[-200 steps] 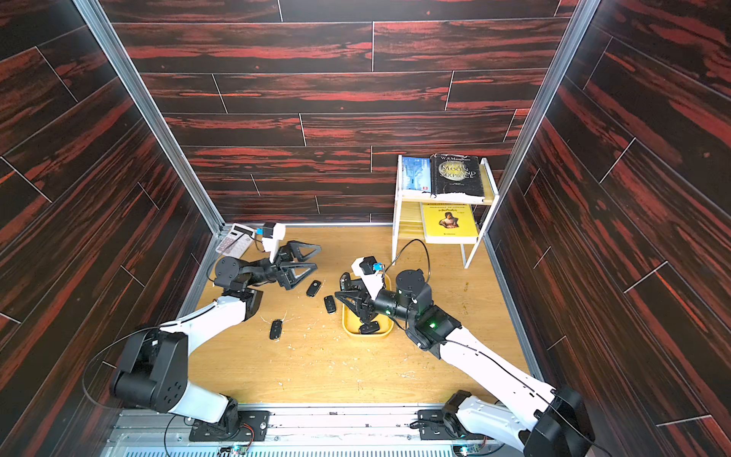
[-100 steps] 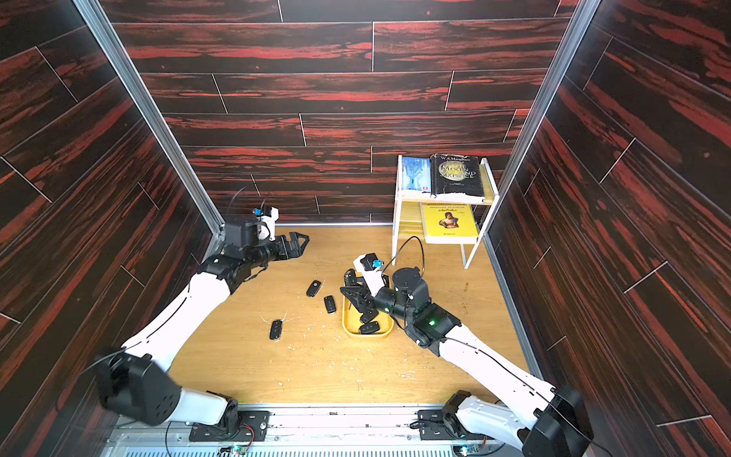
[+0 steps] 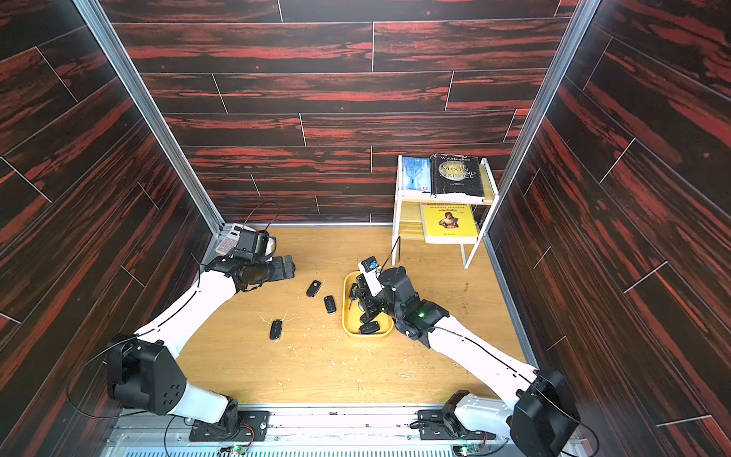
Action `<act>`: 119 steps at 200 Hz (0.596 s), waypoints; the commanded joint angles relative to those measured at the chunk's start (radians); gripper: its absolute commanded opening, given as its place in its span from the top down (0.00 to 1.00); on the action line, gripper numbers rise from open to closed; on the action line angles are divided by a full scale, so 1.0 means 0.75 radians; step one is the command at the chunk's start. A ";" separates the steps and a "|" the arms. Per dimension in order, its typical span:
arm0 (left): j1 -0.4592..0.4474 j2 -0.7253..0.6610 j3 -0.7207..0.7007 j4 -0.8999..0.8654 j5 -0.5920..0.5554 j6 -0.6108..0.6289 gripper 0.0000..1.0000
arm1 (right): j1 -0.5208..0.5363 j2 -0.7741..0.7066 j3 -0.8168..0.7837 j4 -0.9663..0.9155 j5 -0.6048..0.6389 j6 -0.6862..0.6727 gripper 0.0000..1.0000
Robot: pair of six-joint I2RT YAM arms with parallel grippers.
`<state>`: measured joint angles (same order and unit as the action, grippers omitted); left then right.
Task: Place the car key into the storage box
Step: Place the car key in the storage box.
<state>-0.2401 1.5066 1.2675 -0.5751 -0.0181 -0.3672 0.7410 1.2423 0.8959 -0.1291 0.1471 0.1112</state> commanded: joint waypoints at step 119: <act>0.006 0.110 0.126 -0.243 -0.017 -0.010 0.00 | 0.004 0.370 0.179 -0.177 0.144 -0.013 0.74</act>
<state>-0.2386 1.5749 1.3125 -0.6979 -0.0406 -0.3668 0.7410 1.4841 0.9901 -0.2440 0.2619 0.1066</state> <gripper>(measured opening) 0.999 0.380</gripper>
